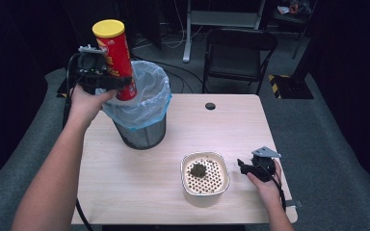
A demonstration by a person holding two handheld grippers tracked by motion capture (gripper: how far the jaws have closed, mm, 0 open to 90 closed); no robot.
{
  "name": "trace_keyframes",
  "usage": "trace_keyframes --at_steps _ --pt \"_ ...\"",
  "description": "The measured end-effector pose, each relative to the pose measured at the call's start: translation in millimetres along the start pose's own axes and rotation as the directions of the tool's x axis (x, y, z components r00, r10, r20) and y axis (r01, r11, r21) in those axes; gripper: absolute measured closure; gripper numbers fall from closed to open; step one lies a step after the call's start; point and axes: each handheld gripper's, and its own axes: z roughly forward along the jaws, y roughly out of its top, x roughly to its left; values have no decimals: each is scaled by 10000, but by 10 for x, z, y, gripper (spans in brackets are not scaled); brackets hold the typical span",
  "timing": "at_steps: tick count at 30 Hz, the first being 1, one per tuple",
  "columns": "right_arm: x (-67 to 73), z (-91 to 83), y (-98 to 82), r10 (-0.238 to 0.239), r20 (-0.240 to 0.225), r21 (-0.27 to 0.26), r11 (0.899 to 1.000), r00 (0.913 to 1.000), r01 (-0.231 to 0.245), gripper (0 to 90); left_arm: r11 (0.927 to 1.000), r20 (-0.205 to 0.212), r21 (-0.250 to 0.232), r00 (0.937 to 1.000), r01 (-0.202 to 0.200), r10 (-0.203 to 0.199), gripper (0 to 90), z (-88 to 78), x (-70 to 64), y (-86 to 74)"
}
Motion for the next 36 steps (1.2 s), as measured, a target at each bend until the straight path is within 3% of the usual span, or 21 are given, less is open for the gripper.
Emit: trace_keyframes --at_steps 3,11,13,21,26,31,33,36 --pt "3 11 -1 -18 58 8 10000 10000 18 266 9998 -33 -198 10000 -57 56 231 66 59 -40" --pt "14 29 1 -211 -13 99 9997 9998 211 266 9980 -433 -63 9970 634 -636 231 267 297 -185" --pt "12 36 -1 -278 -62 107 9996 9996 278 265 9976 -366 48 9969 695 -693 231 298 337 -206" --pt "30 50 -3 -336 -133 222 9992 9993 338 266 9962 -507 483 9963 725 -700 231 420 385 -228" --pt "46 72 -4 -441 -138 199 9988 9989 444 266 9923 -569 899 9951 856 -807 230 493 454 -254" --pt "49 69 -3 -511 -135 237 9984 9986 514 266 9859 -431 1161 9923 1206 -1163 231 543 482 -274" --pt "47 70 -3 -492 -126 254 9985 9987 495 266 9856 -504 1312 9936 1070 -1012 228 556 489 -281" --pt "42 70 -2 -529 -136 210 9984 9985 532 266 9874 -573 1154 9931 1080 -1019 196 536 490 -283"
